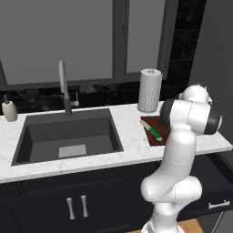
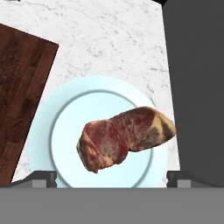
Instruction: Pick up the knife from the drawer and place it on the cutting board. Then place the meat from the plate to the cutting board.
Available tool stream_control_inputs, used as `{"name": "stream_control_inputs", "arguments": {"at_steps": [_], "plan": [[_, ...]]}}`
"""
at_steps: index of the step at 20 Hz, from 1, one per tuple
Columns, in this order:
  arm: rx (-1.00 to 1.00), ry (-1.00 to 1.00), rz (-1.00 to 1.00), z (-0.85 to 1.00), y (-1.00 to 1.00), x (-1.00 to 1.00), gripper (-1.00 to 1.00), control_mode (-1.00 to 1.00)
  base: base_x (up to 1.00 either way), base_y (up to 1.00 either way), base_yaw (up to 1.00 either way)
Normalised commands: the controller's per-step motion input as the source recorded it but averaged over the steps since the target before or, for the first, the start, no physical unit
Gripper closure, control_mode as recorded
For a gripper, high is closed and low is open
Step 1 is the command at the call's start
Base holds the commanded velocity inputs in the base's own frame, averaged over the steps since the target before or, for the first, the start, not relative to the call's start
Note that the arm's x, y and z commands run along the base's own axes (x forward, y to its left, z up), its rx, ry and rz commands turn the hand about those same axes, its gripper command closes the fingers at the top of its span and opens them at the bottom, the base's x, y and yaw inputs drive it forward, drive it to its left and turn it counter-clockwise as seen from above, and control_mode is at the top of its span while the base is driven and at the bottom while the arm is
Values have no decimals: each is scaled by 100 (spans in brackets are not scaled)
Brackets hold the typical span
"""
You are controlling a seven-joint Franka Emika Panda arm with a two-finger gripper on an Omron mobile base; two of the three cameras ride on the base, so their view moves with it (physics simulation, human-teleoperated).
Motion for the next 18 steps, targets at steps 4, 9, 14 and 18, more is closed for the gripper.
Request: {"name": "stream_control_inputs", "arguments": {"at_steps": [4, 9, 14, 18], "plan": [[0, 1, 5, -16, 0, 0, -100, -100, 0, 0, 0], [0, 3, 5, -21, 0, 2, -100, -100, 0, 0, 0], [0, 5, 3, -22, 0, 15, -100, -100, 0, 0, 0], [0, 5, 2, -24, 0, 14, -100, -100, 0, 0, 0]]}}
